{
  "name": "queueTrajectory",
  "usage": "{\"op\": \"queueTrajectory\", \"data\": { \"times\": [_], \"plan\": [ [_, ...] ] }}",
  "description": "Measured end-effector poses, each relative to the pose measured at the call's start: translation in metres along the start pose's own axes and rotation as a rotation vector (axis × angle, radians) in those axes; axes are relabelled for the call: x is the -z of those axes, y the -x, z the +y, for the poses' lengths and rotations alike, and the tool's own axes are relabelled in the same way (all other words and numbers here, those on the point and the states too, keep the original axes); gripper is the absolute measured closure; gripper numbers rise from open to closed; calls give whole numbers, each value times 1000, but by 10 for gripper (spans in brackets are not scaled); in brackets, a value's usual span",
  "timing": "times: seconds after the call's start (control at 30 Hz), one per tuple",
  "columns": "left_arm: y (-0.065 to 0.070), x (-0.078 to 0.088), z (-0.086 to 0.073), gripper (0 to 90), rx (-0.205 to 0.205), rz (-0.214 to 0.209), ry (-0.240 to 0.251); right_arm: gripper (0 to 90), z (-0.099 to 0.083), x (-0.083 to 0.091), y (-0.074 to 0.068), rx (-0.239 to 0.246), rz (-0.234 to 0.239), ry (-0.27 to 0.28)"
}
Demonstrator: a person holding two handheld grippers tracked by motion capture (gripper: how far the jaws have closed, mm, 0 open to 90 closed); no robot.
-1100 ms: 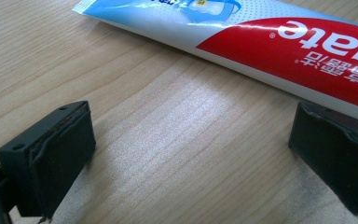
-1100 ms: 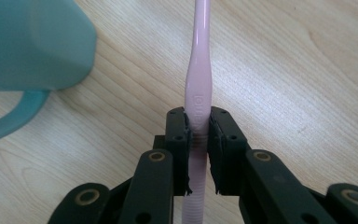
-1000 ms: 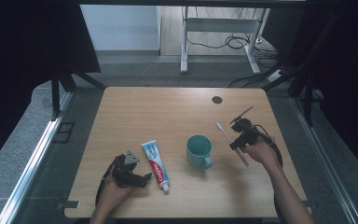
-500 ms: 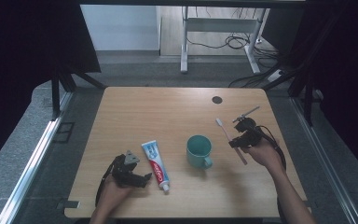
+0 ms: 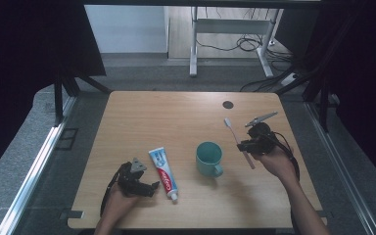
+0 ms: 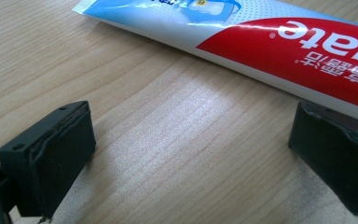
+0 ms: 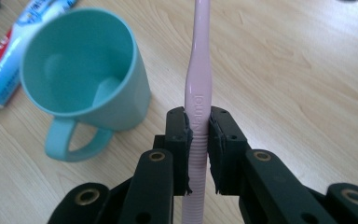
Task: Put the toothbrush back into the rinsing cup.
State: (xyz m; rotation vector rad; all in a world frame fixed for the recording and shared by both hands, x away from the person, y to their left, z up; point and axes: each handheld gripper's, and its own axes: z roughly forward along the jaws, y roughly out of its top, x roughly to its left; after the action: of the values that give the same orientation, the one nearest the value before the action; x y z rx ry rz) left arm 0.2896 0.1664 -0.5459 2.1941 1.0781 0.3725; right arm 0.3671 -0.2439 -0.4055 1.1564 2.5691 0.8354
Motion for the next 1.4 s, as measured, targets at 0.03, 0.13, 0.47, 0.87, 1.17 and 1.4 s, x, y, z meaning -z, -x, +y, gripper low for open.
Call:
{"op": "queueTrajectory", "data": {
  "times": [0.03,0.13,0.47,0.87,1.17,1.4],
  "plan": [
    [0,0,0,1,0,0,0,782,1,0,-1,7,5,13],
    [0,0,0,1,-1,0,0,782,3,3,-4,10,11,43],
    [0,0,0,1,-2,0,-2,782,10,11,-13,20,28,146],
    [0,0,0,1,-3,0,-4,782,21,13,-24,37,56,228],
    [0,0,0,1,0,-1,-2,782,33,9,-35,51,77,264],
    [0,0,0,1,-2,-1,-2,782,39,2,-42,55,92,275]
  ]
}}
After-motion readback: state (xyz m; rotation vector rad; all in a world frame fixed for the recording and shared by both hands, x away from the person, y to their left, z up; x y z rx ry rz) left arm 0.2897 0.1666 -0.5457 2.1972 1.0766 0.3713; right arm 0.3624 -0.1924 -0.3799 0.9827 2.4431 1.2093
